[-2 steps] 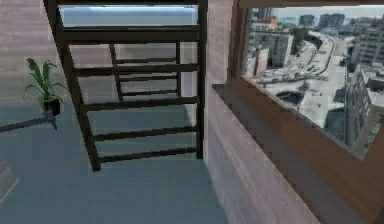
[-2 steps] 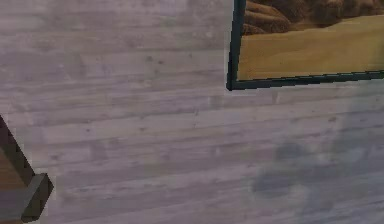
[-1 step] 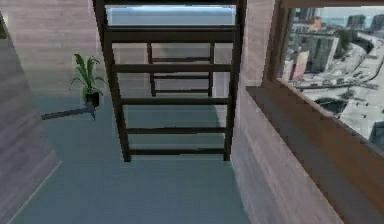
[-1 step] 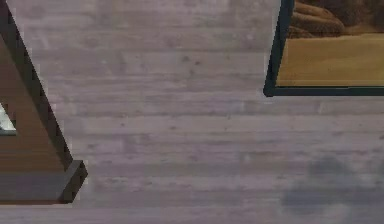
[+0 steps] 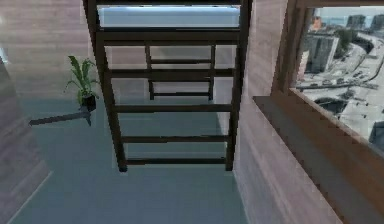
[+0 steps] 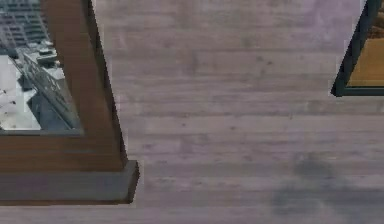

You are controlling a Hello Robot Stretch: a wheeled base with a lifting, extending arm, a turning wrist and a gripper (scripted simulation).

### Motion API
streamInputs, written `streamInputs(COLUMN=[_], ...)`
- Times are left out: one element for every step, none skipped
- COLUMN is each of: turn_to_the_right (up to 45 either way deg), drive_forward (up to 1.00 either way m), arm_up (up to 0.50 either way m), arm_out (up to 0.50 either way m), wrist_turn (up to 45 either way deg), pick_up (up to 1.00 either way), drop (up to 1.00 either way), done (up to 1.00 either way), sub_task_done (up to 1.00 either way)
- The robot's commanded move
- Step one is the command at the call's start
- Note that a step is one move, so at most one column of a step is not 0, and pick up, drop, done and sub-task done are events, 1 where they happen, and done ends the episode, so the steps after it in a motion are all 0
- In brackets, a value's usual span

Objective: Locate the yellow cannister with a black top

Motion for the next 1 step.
streamInputs(turn_to_the_right=[0.0], drive_forward=[0.30], arm_up=[0.00], arm_out=[0.00], wrist_turn=[0.0], pick_up=[0.00], drop=[0.00], done=[0.00], sub_task_done=[0.00])
